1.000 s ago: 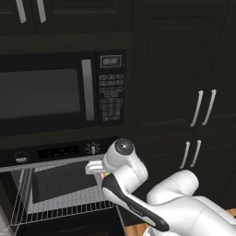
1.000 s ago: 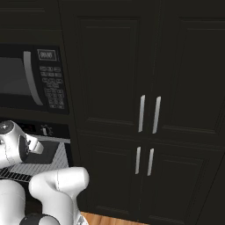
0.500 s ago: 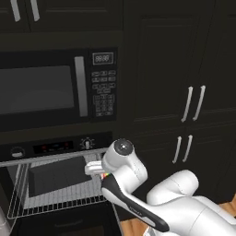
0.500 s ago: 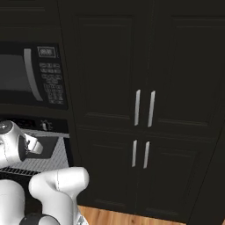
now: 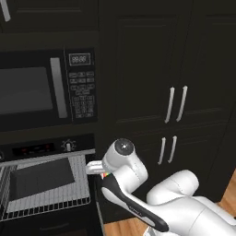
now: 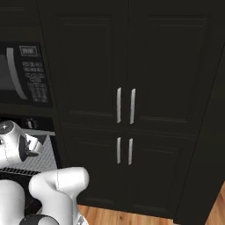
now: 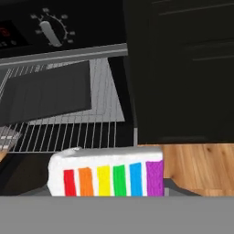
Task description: Take the baked cake out of the oven and place it on the plate for cooling. Then close the oven door.
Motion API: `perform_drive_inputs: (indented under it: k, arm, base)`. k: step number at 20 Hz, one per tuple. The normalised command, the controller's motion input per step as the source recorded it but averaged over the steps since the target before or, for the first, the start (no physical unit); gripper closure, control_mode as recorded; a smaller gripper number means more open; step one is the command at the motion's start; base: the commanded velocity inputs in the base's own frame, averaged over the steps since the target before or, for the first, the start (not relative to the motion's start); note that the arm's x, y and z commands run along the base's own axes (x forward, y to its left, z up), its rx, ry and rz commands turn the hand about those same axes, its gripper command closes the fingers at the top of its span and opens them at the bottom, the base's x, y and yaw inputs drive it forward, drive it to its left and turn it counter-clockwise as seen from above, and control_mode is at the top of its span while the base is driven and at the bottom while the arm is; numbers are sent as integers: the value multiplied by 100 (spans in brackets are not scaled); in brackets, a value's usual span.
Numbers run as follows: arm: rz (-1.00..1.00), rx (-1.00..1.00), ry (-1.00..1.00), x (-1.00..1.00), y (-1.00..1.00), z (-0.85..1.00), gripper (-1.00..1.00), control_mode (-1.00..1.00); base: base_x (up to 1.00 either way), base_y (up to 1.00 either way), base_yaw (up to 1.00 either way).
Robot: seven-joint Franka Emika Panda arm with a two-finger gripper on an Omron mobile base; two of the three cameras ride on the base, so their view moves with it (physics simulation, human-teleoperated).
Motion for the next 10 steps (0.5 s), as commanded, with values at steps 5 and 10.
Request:
perform_drive_inputs:
  k: [5,10]
  arm:
    - [0,0,0,0,0,0,100,100]
    - [0,0,0,0,0,0,100,100]
  base:
    - [-24,-38,31]
    - [-24,-28,62]
